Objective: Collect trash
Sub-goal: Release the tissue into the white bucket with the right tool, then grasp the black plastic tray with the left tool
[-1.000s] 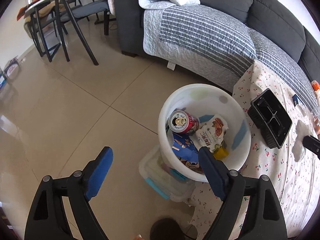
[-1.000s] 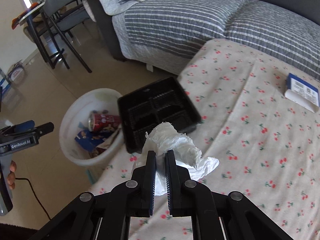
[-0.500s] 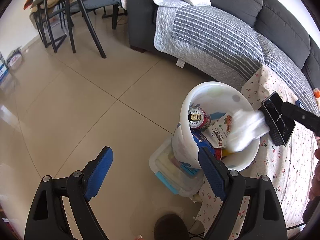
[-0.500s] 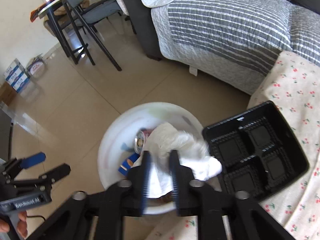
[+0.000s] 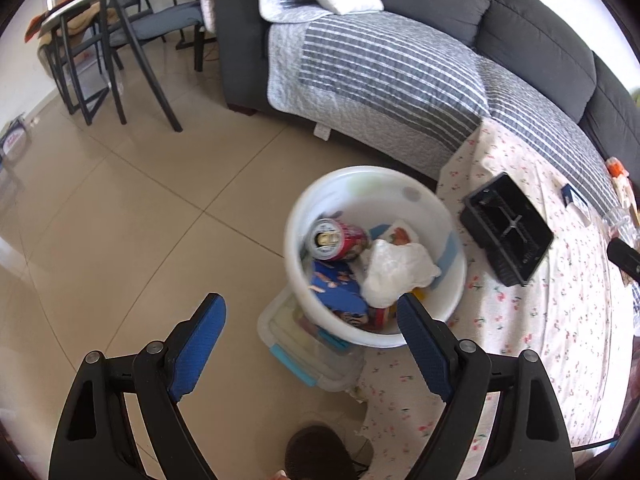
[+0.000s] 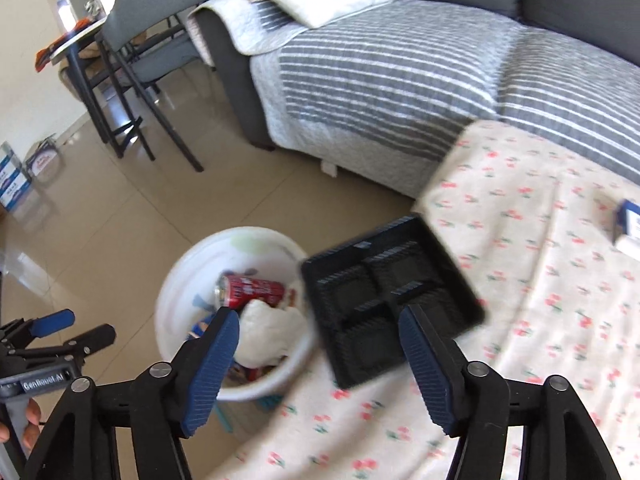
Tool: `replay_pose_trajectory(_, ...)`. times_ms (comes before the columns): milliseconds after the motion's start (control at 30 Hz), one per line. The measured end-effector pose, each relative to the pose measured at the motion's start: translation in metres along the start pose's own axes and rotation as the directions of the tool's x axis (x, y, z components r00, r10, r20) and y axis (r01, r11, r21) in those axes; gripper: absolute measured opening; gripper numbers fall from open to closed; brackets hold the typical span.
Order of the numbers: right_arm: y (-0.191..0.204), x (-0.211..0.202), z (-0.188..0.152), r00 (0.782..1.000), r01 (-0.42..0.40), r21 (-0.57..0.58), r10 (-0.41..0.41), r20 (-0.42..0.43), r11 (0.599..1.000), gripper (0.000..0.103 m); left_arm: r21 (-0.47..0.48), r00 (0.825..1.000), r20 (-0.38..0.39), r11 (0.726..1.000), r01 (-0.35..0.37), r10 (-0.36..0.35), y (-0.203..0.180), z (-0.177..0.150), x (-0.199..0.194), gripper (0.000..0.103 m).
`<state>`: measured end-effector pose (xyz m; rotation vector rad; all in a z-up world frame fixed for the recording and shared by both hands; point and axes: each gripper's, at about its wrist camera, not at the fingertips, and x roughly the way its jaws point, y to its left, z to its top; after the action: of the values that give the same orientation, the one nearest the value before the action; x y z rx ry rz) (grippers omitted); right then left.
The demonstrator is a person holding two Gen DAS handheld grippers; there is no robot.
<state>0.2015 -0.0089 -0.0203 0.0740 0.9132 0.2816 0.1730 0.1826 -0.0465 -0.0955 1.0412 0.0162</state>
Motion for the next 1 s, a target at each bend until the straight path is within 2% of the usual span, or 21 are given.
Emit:
replay_pose_trajectory(300, -0.101, -0.071, -0.038, 0.989, 0.141, 0.107, -0.144, 0.016, 0.984, 0.080, 0.088, 0.996, 0.024, 0.993, 0.081, -0.083, -0.096, 0.006, -0.019, 0.089)
replay_pose_trajectory(600, -0.210, -0.124, -0.083, 0.952, 0.295, 0.255, -0.306, 0.002, 0.921, 0.086, 0.199, 0.987, 0.008, 0.967, 0.158, -0.163, -0.197, 0.005, -0.022, 0.089)
replay_pose_trajectory(767, -0.261, -0.138, -0.108, 0.940, 0.330, 0.375, -0.339, -0.043, 0.866, 0.087, 0.249, 0.986, -0.016, 0.954, 0.165, -0.166, -0.242, 0.003, -0.013, 0.089)
replay_pose_trajectory(900, -0.288, -0.145, -0.121, 0.937, 0.337, 0.405, -0.344, -0.058, 0.850, 0.087, 0.267, 0.985, -0.035, 0.948, 0.172, -0.169, -0.268, 0.007, -0.005, 0.089)
replay_pose_trajectory(1000, -0.301, -0.146, -0.129, 0.932, 0.356, 0.404, -0.353, -0.084, 0.842, 0.087, 0.294, 0.989, -0.038, 0.944, 0.147, -0.142, -0.280, 0.014, 0.003, 0.089)
